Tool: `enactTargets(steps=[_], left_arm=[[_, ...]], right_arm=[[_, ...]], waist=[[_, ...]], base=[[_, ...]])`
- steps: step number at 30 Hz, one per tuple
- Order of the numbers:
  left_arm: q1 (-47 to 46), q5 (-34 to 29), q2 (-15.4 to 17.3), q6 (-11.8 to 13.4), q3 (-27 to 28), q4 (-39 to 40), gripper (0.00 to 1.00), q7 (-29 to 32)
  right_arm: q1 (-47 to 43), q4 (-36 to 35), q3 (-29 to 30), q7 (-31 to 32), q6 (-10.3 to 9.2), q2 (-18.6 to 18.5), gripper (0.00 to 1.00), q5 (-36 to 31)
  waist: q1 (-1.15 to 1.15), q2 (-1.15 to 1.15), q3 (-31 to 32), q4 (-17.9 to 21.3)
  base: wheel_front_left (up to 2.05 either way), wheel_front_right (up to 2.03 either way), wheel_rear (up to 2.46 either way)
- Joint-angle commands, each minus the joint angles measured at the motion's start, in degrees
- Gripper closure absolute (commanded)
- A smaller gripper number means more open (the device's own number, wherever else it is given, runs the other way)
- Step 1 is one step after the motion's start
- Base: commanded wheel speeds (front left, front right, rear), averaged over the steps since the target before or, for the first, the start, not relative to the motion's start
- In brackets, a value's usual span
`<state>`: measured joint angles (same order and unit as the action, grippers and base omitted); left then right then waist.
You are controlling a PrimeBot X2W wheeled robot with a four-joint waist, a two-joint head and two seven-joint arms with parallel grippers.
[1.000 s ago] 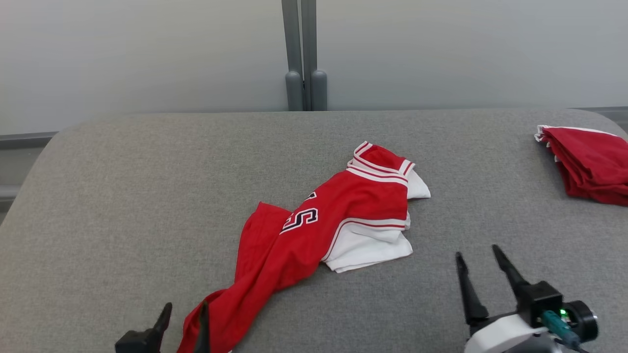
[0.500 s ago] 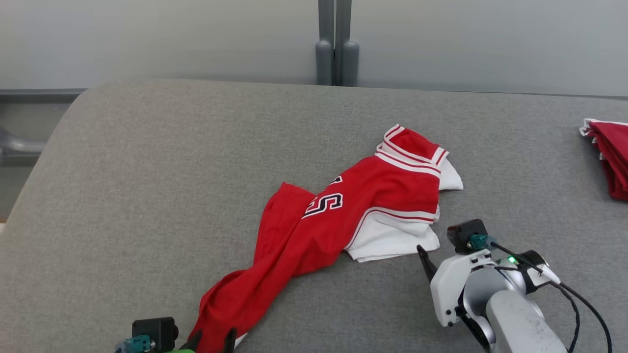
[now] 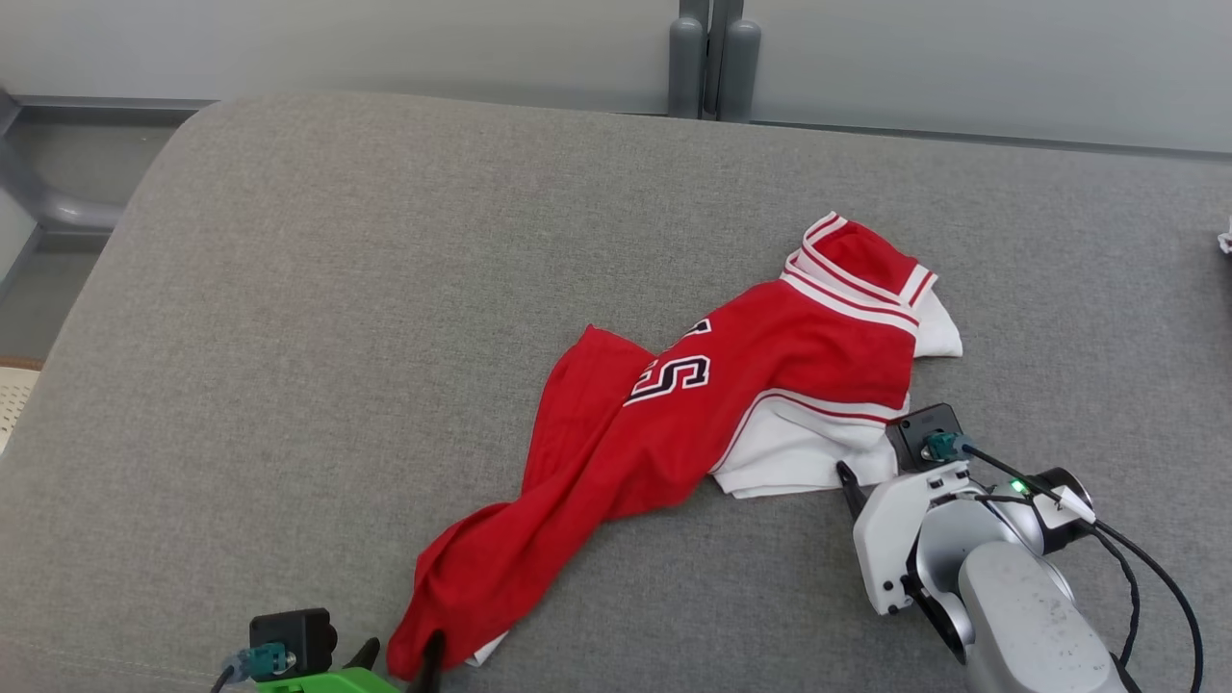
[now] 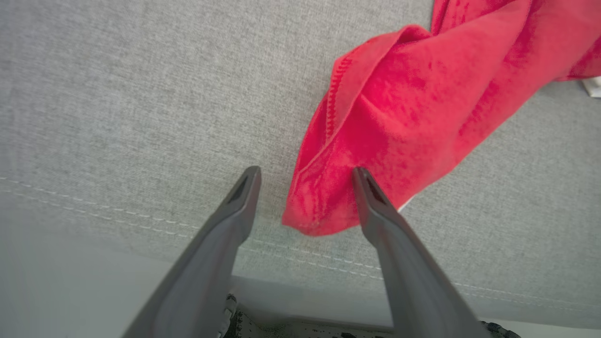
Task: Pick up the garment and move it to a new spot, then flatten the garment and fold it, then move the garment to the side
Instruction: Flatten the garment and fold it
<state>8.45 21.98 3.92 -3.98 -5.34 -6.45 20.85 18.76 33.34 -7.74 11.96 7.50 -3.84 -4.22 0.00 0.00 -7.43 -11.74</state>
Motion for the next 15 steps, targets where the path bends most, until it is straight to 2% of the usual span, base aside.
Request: enactTargets(steps=[1,9,10,11,13,14,15], left_arm=[[-0.93,0.38,0.11,0.07,0.03,-0.44,0.00,-0.14],[-1.64,1.82,0.37,-0.72,-0.31,-2.21,0.00,-0.50],[-1.66,1.96,0.33,-0.79,-0.42,-2.36,0.05,-0.56],[-1.77,2.15,0.27,-0.84,-0.61,-2.69,0.39,-0.76],[-2.00,2.58,0.19,-0.92,-0.85,-3.10,0.66,-0.70],[-2.09,2.60,0.21,-0.97,-0.89,-3.24,0.91,-0.75],[-2.13,2.71,0.25,-1.02,-0.93,-3.41,0.93,-0.77]], right_arm=[[-0.21,1.10,-0.22,0.52,-0.03,0.10,0.00,-0.07],[-0.03,1.65,-0.58,1.42,-0.03,-0.07,0.00,0.42],[-0.01,1.63,-0.66,1.51,-0.03,-0.09,0.00,0.44],[0.02,1.59,-0.84,1.78,-0.03,-0.09,0.00,0.59],[-0.05,1.62,-1.10,2.30,-0.03,-0.08,0.00,0.96],[-0.06,1.59,-1.16,2.52,-0.03,-0.08,0.00,1.11],[-0.14,1.54,-1.14,2.71,-0.03,-0.07,0.00,1.31]], waist=[[0.00,0.00,-0.32,0.18],[0.00,0.00,-0.95,0.61],[0.00,0.00,-0.98,0.65],[0.00,0.00,-1.04,0.74],[0.00,0.00,-1.12,0.91],[0.00,0.00,-1.15,0.99],[0.00,0.00,-1.13,1.10]], base=[[0.00,0.00,0.00],[0.00,0.00,0.00],[0.00,0.00,0.00],[0.00,0.00,0.00],[0.00,0.00,0.00],[0.00,0.00,0.00],[0.00,0.00,0.00]])
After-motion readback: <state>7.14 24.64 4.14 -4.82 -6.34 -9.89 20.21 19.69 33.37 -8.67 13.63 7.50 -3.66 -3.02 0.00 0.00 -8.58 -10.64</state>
